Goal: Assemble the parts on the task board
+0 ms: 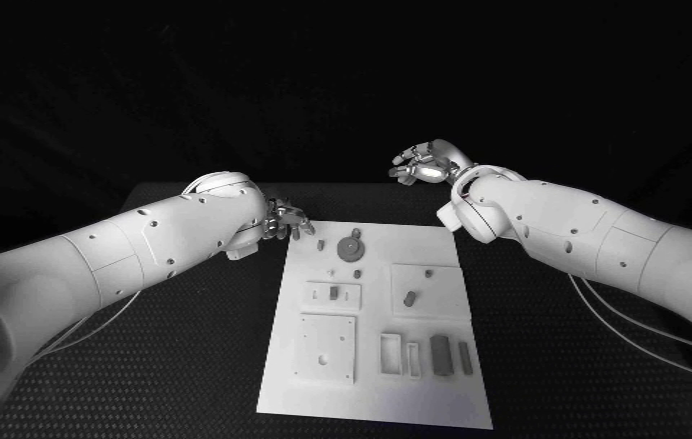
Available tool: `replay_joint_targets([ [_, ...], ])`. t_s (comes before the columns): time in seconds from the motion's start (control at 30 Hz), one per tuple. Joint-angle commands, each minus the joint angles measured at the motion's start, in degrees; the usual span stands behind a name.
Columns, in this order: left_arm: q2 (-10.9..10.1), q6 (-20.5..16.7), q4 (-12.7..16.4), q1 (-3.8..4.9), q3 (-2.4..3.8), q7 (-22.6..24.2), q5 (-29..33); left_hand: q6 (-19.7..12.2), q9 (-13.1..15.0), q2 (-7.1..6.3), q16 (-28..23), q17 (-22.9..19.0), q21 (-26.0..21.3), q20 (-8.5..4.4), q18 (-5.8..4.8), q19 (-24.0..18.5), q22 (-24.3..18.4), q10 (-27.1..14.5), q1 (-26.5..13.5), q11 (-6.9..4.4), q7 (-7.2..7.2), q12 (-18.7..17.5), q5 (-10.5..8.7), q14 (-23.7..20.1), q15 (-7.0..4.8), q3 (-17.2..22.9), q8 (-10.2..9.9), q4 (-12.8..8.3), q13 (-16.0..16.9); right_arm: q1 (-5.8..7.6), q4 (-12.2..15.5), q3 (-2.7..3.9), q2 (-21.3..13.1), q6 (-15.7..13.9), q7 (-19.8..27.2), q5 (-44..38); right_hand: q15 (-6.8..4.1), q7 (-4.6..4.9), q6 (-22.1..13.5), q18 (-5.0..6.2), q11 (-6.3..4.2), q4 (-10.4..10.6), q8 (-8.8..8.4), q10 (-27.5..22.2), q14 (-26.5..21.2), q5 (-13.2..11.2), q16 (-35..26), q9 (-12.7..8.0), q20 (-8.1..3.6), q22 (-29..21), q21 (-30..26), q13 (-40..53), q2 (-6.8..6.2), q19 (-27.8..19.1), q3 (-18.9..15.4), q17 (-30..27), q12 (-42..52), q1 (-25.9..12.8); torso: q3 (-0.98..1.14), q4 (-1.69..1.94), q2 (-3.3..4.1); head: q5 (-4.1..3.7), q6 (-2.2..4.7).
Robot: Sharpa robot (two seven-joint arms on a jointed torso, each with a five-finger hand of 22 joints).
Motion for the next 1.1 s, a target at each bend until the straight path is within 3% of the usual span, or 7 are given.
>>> replay_joint_targets([
  [0.03, 1.35, -1.42, -2.34, 0.0, 0.05, 3.64, 0.47, -0.82, -0.12, -0.24, -0.28, -0.07, -0.31, -6.59, -0.62, -0.51, 0.22, 0.04, 0.39, 0.42, 0.44, -0.38, 0.21, -0.15, 0.25, 0.01, -0.28, 0.34, 0.0, -0.02, 0.0, 0.02, 0.19, 0.5, 0.34, 0.06, 0.21, 1.03, 0.86, -0.08, 4.68, -0.14, -0.02, -11.34, -0.36, 0.11, -0.33, -0.08, 0.17, 0.07, -0.4, -0.06, 0.04, -0.41, -0.19, 0.06, 0.2, 0.48, 0.02, -0.12, 0.09, -0.16, 0.24],
  [0.13, 2.69, -0.93, -4.64, -0.04, 0.05, 4.81, 0.7, -3.66, -1.13, -1.47, -0.33, -0.24, -0.57, -6.47, -0.76, -0.81, 0.25, -0.49, 0.35, 1.22, 1.31, -0.42, -0.19, -0.58, 0.97, -0.23, -1.93, 0.93, 0.07, -0.02, -0.06, 0.02, 0.34, 0.45, 0.34, 0.06, 0.26, 1.11, 0.78, -0.12, 4.75, -0.11, -0.06, -11.4, -0.41, 0.09, -0.38, -0.13, 0.2, 0.12, -0.45, -0.13, -0.01, -0.45, -0.29, 0.08, 0.2, 0.39, -0.06, -0.34, 0.29, -0.56, 0.25],
  [0.3, 4.07, -0.32, -6.83, -0.34, 0.03, 5.61, 0.57, -6.15, -2.17, -4.94, -0.19, -0.33, -0.87, -6.12, -0.64, -1.07, 0.27, -1.01, -0.52, 2.01, 2.19, -0.29, -0.59, -0.97, 1.72, -0.31, -3.4, 2.66, 0.3, -0.02, 0.09, 0.02, 0.41, 0.39, 0.36, 0.05, 0.34, 1.17, 0.66, -0.14, 4.82, -0.09, -0.1, -11.52, -0.49, 0.12, -0.45, -0.2, 0.21, 0.19, -0.52, -0.25, -0.03, -0.53, -0.36, 0.12, 0.18, 0.33, -0.07, -0.7, 0.61, -0.18, 0.6],
  [0.4, 4.51, 0.47, -7.59, -0.59, 0.03, 6.76, 0.47, -6.66, -2.54, -5.89, -0.05, -0.36, -0.88, -5.9, -0.49, -1.07, 0.34, -1.14, -0.2, 2.22, 2.39, -0.14, -0.56, -1.08, 1.92, 0.28, -3.7, 3.59, 0.44, -0.02, 0.29, 0.02, 0.37, 0.52, 0.36, 0.05, 0.4, 1.21, 0.59, -0.17, 4.85, -0.06, -0.12, -11.62, -0.6, 0.15, -0.53, -0.24, 0.22, 0.23, -0.6, -0.35, -0.02, -0.62, -0.39, 0.13, 0.16, 0.3, -0.07, -0.83, 0.84, -0.09, 0.72],
  [1.0, 6.33, 2.96, -9.64, -1.36, 0.03, 8.0, 0.45, -8.19, -3.67, -4.79, 0.11, -0.47, -0.94, -5.24, -0.28, -1.48, 0.6, -1.63, 1.12, 2.88, 3.03, 0.02, -0.57, -1.54, 2.54, 0.43, -4.66, 3.91, 0.65, -0.01, 0.15, 0.02, 0.74, 1.03, 0.35, 0.09, 0.61, 1.08, 0.19, -0.5, 5.14, 0.08, -0.12, -12.51, -1.76, 0.35, -1.51, -0.52, 0.37, 0.29, -1.8, -1.33, 0.08, -1.87, -0.38, -0.03, -0.18, 0.23, -0.07, -0.91, 1.03, -0.57, 0.79],
  [1.03, 6.41, 3.03, -9.73, -1.41, 0.03, 8.0, 0.45, -7.47, -3.6, -3.89, 0.21, -0.46, -0.89, -5.21, -0.24, -1.46, 0.65, -1.53, 1.46, 2.78, 2.91, 0.12, -0.56, -1.49, 2.48, 0.52, -4.27, 3.88, 0.7, -0.01, 0.14, 0.02, 0.76, 1.05, 0.35, 0.1, 0.62, 1.08, 0.19, -0.51, 5.14, 0.09, -0.12, -12.52, -1.77, 0.35, -1.53, -0.52, 0.37, 0.29, -1.82, -1.35, 0.09, -1.89, -0.38, -0.03, -0.19, 0.23, -0.04, -0.93, 1.04, -0.56, 0.77],
  [1.1, 6.55, 3.3, -9.9, -1.53, 0.03, 8.0, 0.45, -7.12, -3.57, -3.58, 0.26, -0.45, -0.87, -5.19, -0.23, -1.46, 0.67, -1.51, 1.6, 2.73, 2.85, 0.15, -0.57, -1.47, 2.45, 0.5, -4.08, 3.81, 0.71, -0.01, 0.14, 0.02, 0.76, 1.05, 0.36, 0.11, 0.62, 1.08, 0.18, -0.51, 5.15, 0.09, -0.12, -12.52, -1.78, 0.35, -1.54, -0.53, 0.37, 0.29, -1.83, -1.36, 0.08, -1.9, -0.38, -0.03, -0.19, 0.23, -0.03, -0.95, 1.05, -0.54, 0.75],
])
